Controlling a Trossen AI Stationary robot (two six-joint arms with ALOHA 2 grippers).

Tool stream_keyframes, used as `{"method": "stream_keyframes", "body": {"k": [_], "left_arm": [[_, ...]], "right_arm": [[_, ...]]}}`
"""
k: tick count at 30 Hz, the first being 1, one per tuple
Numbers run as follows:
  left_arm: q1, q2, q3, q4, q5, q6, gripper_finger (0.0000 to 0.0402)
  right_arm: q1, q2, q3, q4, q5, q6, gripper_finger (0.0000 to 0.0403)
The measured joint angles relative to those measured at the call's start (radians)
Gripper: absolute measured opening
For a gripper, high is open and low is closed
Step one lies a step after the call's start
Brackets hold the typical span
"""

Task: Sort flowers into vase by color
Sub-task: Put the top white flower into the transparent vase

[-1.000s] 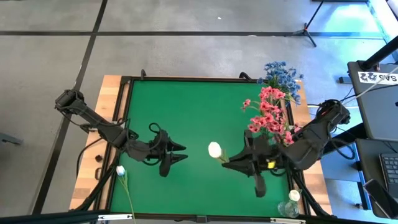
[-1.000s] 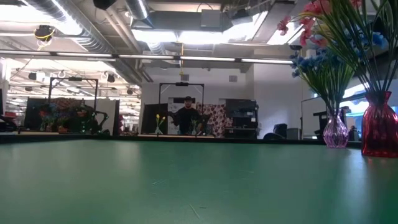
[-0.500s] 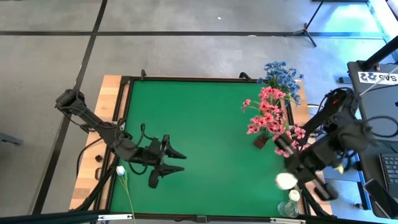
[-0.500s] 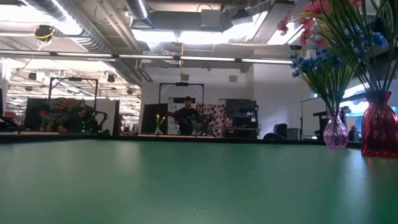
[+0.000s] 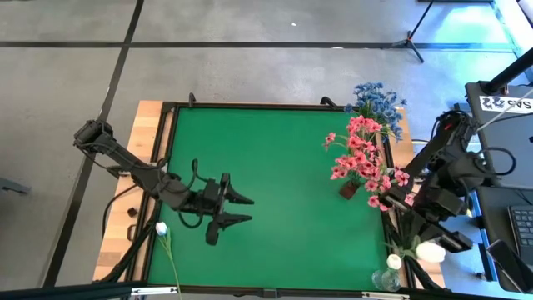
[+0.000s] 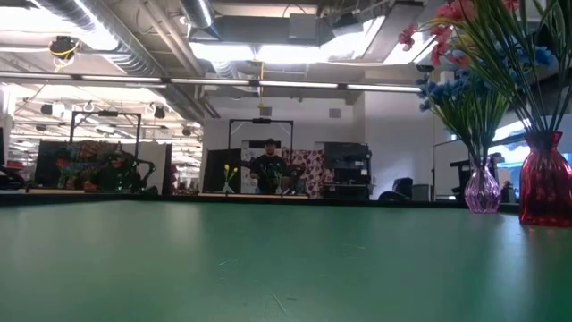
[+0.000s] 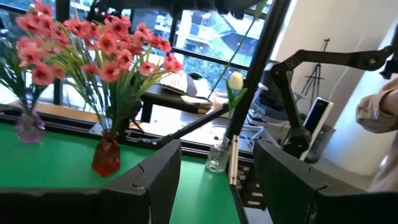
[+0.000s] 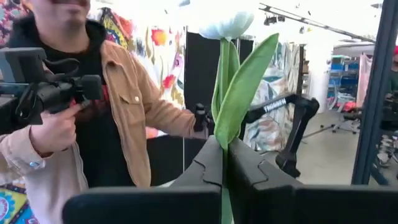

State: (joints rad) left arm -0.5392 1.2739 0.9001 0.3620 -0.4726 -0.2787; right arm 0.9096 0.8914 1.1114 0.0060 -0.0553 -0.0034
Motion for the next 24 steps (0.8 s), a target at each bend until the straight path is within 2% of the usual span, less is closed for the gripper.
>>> {"method": "stream_keyframes", "body": {"k": [4, 13, 19, 24], "left_arm": [[0.013, 0.0, 0.0, 0.004, 0.0, 0.001, 0.0197], [0.013, 0.0, 0.0, 0.012, 0.022, -0.029, 0.0197], [0.014, 0.0, 0.0, 0.011, 0.022, -0.034, 0.0197], [0.014, 0.0, 0.0, 0.011, 0.022, -0.035, 0.0197]], "right_arm": [[0.0, -0.054, -0.094, 0.038, -0.004, -0.002, 0.0002], [0.0, -0.129, -0.238, 0.074, -0.123, -0.002, 0.0002], [0.0, -0.181, -0.262, 0.066, -0.14, -0.008, 0.0001], [0.001, -0.282, -0.273, 0.007, -0.158, 0.002, 0.0001]]}}
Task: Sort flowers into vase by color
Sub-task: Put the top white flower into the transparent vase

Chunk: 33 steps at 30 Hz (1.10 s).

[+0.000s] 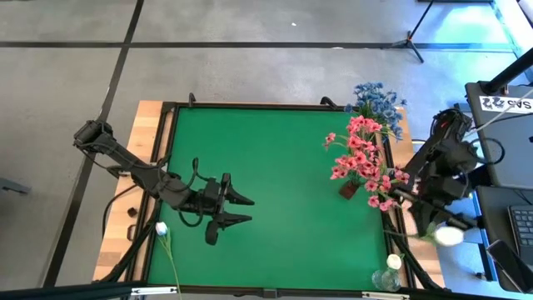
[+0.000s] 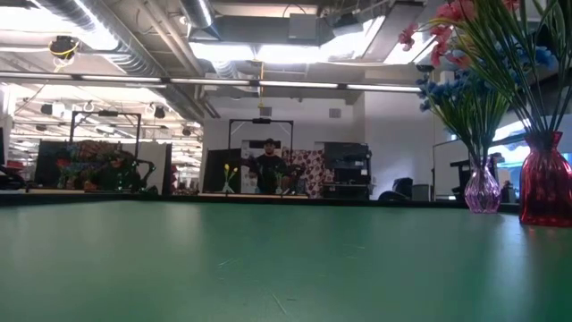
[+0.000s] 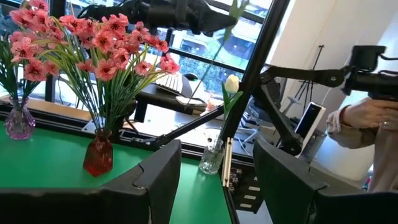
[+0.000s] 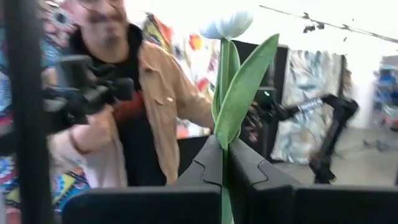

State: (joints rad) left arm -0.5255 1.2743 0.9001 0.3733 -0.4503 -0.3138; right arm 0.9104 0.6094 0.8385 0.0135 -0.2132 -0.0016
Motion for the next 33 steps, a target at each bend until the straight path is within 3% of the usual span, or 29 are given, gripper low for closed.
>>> {"method": "stream_keyframes", "body": {"k": [5, 13, 17, 25, 33], "left_arm": [[-0.001, 0.0, 0.0, 0.0, 0.0, -0.006, 0.0197], [-0.001, 0.0, 0.0, -0.001, 0.0, -0.024, 0.0197], [0.0, 0.0, 0.0, -0.001, -0.003, -0.024, 0.0197], [0.013, 0.0, 0.0, -0.005, -0.011, -0.024, 0.0197], [0.019, 0.0, 0.0, -0.007, -0.012, -0.025, 0.0197]], "right_arm": [[0.0, -0.098, -0.111, 0.109, -0.088, 0.046, 0.0001], [0.0, -0.168, -0.326, 0.43, -0.12, 0.181, 0.0001], [0.0, -0.135, -0.389, 0.578, -0.16, 0.222, 0.0001], [0.03, 0.005, -0.396, 0.679, -0.249, 0.258, 0.0001], [0.151, 0.126, -0.397, 0.7, -0.209, 0.252, 0.0001]]}}
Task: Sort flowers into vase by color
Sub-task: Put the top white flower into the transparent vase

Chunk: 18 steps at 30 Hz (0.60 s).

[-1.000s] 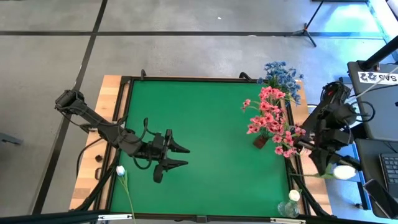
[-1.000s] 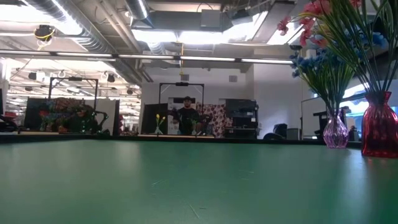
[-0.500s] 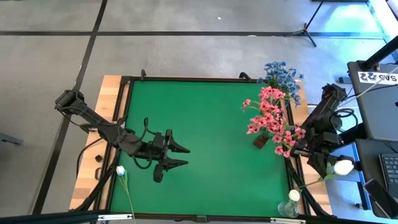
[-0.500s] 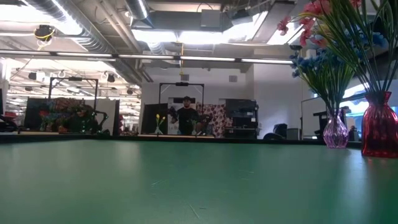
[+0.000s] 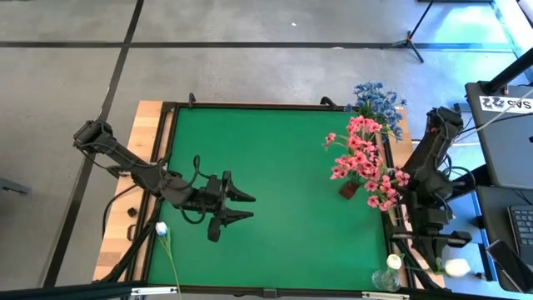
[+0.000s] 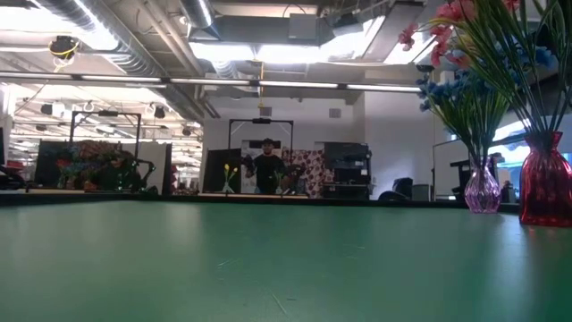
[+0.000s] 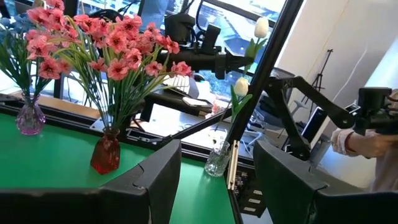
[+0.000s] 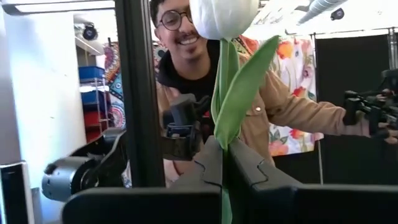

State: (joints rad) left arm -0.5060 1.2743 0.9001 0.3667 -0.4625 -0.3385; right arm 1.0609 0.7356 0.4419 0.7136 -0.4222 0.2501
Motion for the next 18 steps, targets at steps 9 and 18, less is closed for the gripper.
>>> {"method": "stream_keyframes", "body": {"k": [9, 18], "left_arm": [[0.002, 0.0, 0.0, -0.023, 0.0, -0.025, 0.0197], [0.024, 0.0, 0.0, -0.038, 0.0, -0.027, 0.0197]], "right_arm": [[0.103, 0.05, 0.0, -0.002, 0.178, -0.103, 0.0001], [0.185, 0.139, 0.0, 0.024, 0.303, -0.155, 0.0001]]}}
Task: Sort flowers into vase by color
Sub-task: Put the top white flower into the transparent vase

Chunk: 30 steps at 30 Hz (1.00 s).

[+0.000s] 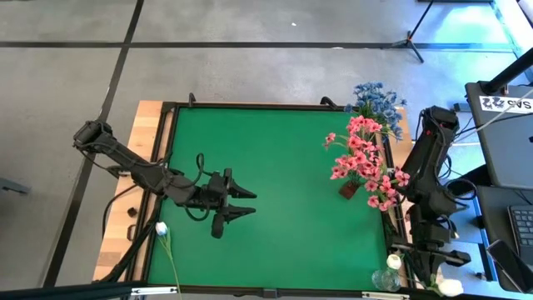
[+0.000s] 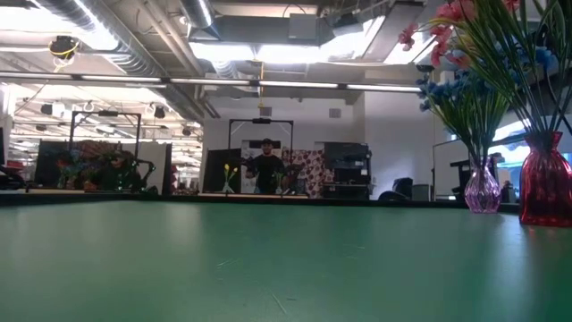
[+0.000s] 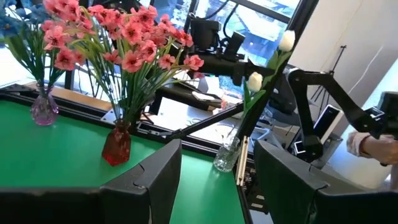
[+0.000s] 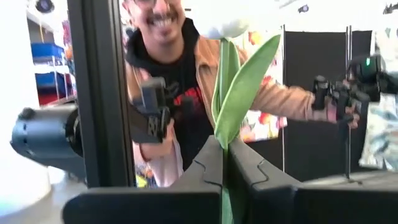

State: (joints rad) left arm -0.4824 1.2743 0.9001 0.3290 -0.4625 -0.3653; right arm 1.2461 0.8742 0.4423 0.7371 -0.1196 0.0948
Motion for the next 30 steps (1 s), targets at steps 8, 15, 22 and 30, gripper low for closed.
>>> {"method": "stream_keyframes", "body": {"k": [8, 15, 22, 30], "left_arm": [[-0.003, 0.0, 0.0, 0.001, 0.001, -0.017, 0.0197], [-0.003, 0.0, 0.0, 0.001, 0.0, -0.025, 0.0197], [-0.003, 0.0, 0.0, 0.001, 0.001, -0.025, 0.0197], [-0.004, 0.0, 0.0, 0.017, 0.001, -0.027, 0.0197]], "right_arm": [[-0.002, 0.038, 0.0, 0.138, -0.004, -0.023, 0.0001], [-0.002, 0.07, 0.001, 0.142, -0.03, 0.009, 0.0001], [-0.001, 0.101, 0.001, 0.143, -0.049, 0.057, 0.0001], [-0.002, 0.133, 0.001, 0.046, -0.047, 0.115, 0.0001]]}}
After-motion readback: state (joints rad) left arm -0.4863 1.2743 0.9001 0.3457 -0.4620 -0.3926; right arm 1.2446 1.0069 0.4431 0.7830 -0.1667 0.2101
